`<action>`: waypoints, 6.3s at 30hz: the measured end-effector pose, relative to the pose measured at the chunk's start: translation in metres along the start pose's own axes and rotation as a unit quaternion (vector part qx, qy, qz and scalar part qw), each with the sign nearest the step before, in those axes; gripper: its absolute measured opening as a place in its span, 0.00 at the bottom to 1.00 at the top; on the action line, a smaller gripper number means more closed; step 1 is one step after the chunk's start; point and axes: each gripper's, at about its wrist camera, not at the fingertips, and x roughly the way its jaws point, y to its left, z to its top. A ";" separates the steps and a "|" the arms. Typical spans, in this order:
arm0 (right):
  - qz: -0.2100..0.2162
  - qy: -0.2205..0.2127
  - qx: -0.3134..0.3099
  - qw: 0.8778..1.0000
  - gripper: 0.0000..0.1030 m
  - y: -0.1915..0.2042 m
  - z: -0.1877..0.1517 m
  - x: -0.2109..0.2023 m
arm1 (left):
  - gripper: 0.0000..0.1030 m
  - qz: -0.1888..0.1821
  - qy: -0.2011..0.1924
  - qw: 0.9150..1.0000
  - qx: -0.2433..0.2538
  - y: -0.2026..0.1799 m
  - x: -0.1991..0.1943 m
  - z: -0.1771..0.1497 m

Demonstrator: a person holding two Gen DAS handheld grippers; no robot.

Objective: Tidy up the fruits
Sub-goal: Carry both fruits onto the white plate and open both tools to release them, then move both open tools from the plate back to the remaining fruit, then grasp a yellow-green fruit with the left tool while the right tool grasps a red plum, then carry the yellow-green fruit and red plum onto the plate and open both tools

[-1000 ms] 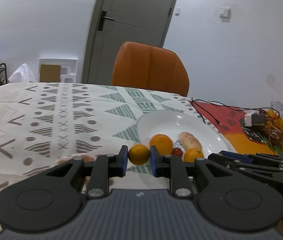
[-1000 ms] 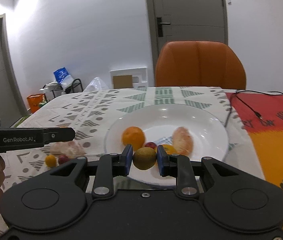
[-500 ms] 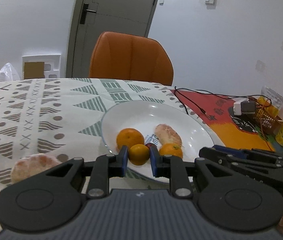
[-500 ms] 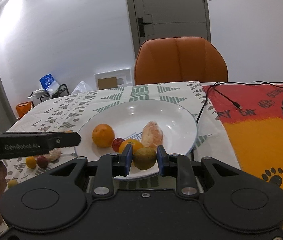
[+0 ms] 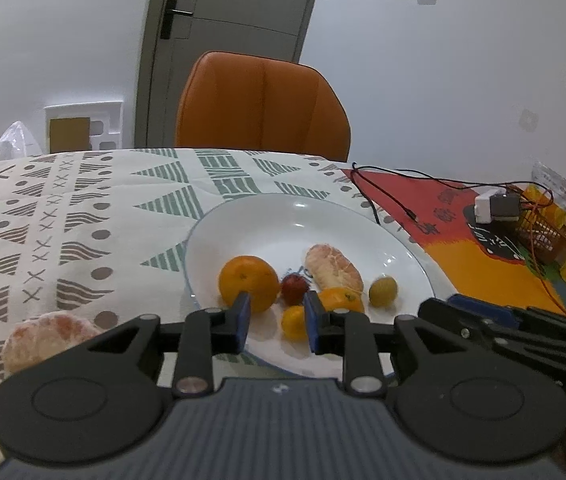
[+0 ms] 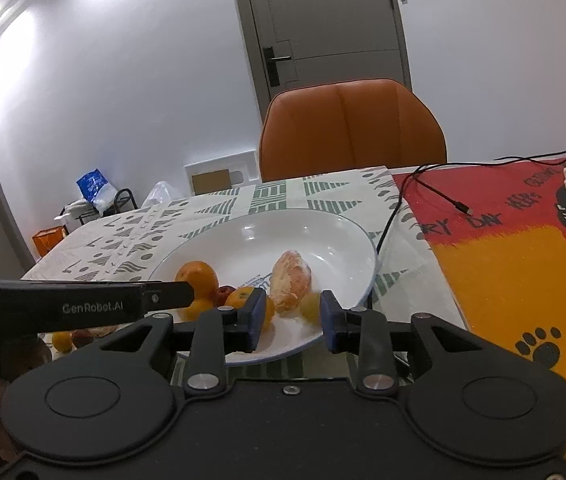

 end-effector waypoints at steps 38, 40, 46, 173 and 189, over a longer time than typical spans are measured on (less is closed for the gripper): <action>0.071 -0.030 -0.038 0.996 1.00 0.083 -0.001 -0.026 | 0.83 0.119 -0.069 0.987 -0.077 0.101 -0.135 -0.034; 0.075 -0.027 -0.041 0.996 1.00 0.088 -0.002 -0.025 | 0.83 0.117 -0.068 0.987 -0.082 0.104 -0.138 -0.038; 0.084 -0.017 -0.052 0.995 1.00 0.102 -0.005 -0.022 | 0.83 0.113 -0.057 0.988 -0.089 0.110 -0.139 -0.052; 0.004 0.021 0.004 1.000 0.32 0.017 -0.003 -0.006 | 0.25 -0.031 -0.031 0.999 0.006 -0.002 -0.027 -0.006; 0.018 0.029 0.005 0.999 0.46 0.022 -0.006 -0.005 | 0.60 0.008 -0.030 0.999 -0.028 0.026 -0.042 -0.003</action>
